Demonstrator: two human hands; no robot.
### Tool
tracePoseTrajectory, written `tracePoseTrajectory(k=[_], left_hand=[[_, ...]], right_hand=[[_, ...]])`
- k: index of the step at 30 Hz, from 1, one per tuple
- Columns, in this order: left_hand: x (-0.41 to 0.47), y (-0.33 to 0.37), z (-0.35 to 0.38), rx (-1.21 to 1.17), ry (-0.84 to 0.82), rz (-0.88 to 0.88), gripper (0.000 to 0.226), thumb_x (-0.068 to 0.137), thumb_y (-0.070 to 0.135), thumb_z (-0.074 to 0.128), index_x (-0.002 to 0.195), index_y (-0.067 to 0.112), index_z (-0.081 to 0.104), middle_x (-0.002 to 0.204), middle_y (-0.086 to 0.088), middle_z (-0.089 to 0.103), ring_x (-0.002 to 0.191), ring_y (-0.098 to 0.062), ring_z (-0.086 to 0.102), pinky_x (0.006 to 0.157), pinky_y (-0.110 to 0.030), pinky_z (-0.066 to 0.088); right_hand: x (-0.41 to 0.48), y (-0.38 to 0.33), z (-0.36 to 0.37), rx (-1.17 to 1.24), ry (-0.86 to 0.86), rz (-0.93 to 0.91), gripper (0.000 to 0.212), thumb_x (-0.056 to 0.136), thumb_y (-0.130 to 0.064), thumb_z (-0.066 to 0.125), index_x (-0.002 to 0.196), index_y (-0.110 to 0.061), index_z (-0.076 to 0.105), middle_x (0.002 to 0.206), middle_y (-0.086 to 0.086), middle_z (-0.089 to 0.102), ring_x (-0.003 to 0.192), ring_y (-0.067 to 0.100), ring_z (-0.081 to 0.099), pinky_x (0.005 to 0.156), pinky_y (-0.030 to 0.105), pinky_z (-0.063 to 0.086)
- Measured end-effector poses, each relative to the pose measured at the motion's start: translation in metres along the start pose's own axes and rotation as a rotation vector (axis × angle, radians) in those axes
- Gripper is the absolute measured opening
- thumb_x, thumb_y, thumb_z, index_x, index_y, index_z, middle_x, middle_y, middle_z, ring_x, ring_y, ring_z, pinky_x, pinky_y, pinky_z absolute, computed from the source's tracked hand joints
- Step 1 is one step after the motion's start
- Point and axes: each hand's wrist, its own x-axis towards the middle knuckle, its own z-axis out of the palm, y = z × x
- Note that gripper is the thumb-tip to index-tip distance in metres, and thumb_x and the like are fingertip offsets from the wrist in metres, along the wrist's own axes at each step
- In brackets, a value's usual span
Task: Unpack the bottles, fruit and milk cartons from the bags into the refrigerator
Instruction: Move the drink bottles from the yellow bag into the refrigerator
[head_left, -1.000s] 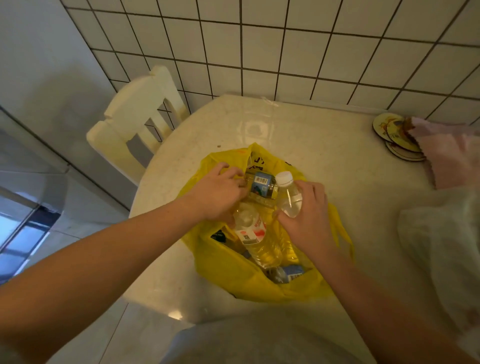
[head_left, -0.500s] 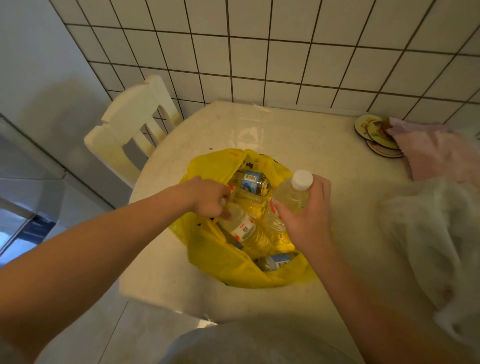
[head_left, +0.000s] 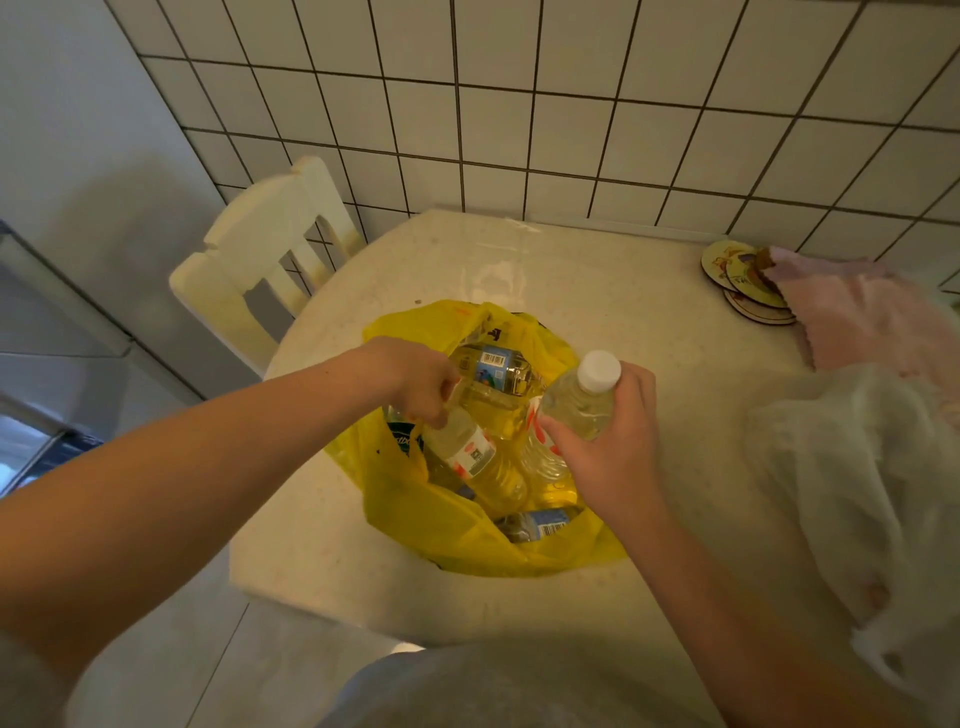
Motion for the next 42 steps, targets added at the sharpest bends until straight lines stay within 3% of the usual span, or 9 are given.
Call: tracePoseTrajectory(k=[7, 10, 13, 19, 26, 28, 31, 36, 42], left_hand=[[-0.002, 0.006, 0.004, -0.115, -0.05, -0.065, 0.035, 0.088, 0.049, 0.056, 0.108, 0.02, 0.058, 0.095, 0.002, 0.067, 0.092, -0.022, 0.064, 0.074, -0.032, 0.045], [-0.004, 0.006, 0.013, -0.056, 0.189, -0.08, 0.043, 0.083, 0.059, 0.055, 0.109, 0.026, 0.063, 0.101, 0.002, 0.068, 0.099, -0.024, 0.062, 0.09, -0.04, 0.041], [-0.014, 0.019, 0.02, -0.142, 0.404, -0.033, 0.042, 0.082, 0.061, 0.058, 0.105, 0.025, 0.057, 0.096, -0.002, 0.063, 0.1, -0.026, 0.059, 0.086, -0.039, 0.038], [-0.055, 0.033, 0.017, -0.853, 0.851, -0.049, 0.035, 0.075, 0.05, 0.067, 0.089, 0.018, 0.059, 0.075, 0.001, 0.057, 0.071, -0.018, 0.055, 0.059, -0.041, 0.046], [-0.127, 0.019, 0.029, -1.188, 1.267, -0.159, 0.018, 0.091, 0.052, 0.057, 0.097, 0.035, 0.058, 0.091, 0.0, 0.059, 0.078, -0.004, 0.052, 0.067, -0.019, 0.041], [-0.148, 0.014, 0.037, -1.257, 1.296, -0.143, 0.013, 0.094, 0.049, 0.052, 0.099, 0.038, 0.058, 0.098, -0.002, 0.059, 0.085, 0.001, 0.055, 0.073, -0.013, 0.043], [-0.18, 0.007, 0.056, -1.417, 1.308, -0.091, 0.029, 0.097, 0.046, 0.048, 0.105, 0.023, 0.062, 0.103, -0.001, 0.069, 0.099, -0.013, 0.066, 0.083, -0.027, 0.053], [-0.231, -0.022, 0.113, -1.425, 1.363, -0.284, 0.04, 0.096, 0.049, 0.042, 0.096, 0.014, 0.062, 0.089, 0.005, 0.072, 0.084, -0.012, 0.069, 0.075, -0.027, 0.054], [-0.307, -0.084, 0.198, -1.369, 1.405, -0.423, 0.05, 0.096, 0.049, 0.041, 0.091, 0.005, 0.064, 0.086, -0.002, 0.07, 0.08, -0.015, 0.067, 0.074, -0.029, 0.053]], right_hand=[[-0.001, -0.006, 0.001, 0.033, -0.025, 0.005, 0.068, 0.071, -0.018, 0.089, 0.126, -0.012, 0.049, 0.115, -0.007, 0.041, 0.104, -0.002, 0.042, 0.088, -0.005, 0.03], [0.0, -0.011, -0.002, 0.057, -0.013, -0.007, 0.067, 0.071, -0.018, 0.089, 0.125, -0.012, 0.05, 0.114, -0.007, 0.042, 0.101, -0.01, 0.043, 0.087, -0.003, 0.032], [0.001, -0.017, -0.009, 0.088, 0.014, -0.02, 0.065, 0.071, -0.017, 0.089, 0.123, -0.012, 0.051, 0.114, -0.006, 0.044, 0.105, -0.012, 0.044, 0.089, 0.001, 0.035], [0.005, -0.032, -0.035, 0.155, 0.054, -0.087, 0.058, 0.07, -0.021, 0.088, 0.116, -0.013, 0.053, 0.11, 0.002, 0.051, 0.099, 0.005, 0.052, 0.085, 0.007, 0.04], [0.004, -0.069, -0.042, 0.415, -0.062, -0.111, 0.045, 0.079, -0.024, 0.078, 0.117, -0.012, 0.057, 0.104, -0.017, 0.065, 0.097, 0.001, 0.064, 0.079, 0.011, 0.047], [-0.001, -0.082, -0.032, 0.482, -0.086, -0.105, 0.037, 0.083, -0.023, 0.074, 0.114, -0.013, 0.058, 0.103, -0.014, 0.065, 0.095, 0.001, 0.063, 0.079, 0.012, 0.047], [-0.015, -0.103, -0.01, 0.577, -0.172, -0.076, 0.032, 0.087, -0.035, 0.063, 0.109, -0.012, 0.061, 0.098, -0.008, 0.067, 0.092, 0.004, 0.064, 0.08, 0.019, 0.049], [-0.052, -0.142, 0.043, 0.608, -0.344, -0.093, 0.032, 0.087, -0.044, 0.058, 0.106, -0.019, 0.065, 0.1, -0.001, 0.07, 0.097, 0.021, 0.066, 0.087, 0.043, 0.055], [-0.124, -0.219, 0.127, 0.676, -0.561, -0.177, 0.027, 0.086, -0.042, 0.06, 0.102, -0.021, 0.065, 0.096, -0.009, 0.069, 0.096, 0.014, 0.066, 0.081, 0.026, 0.054]])
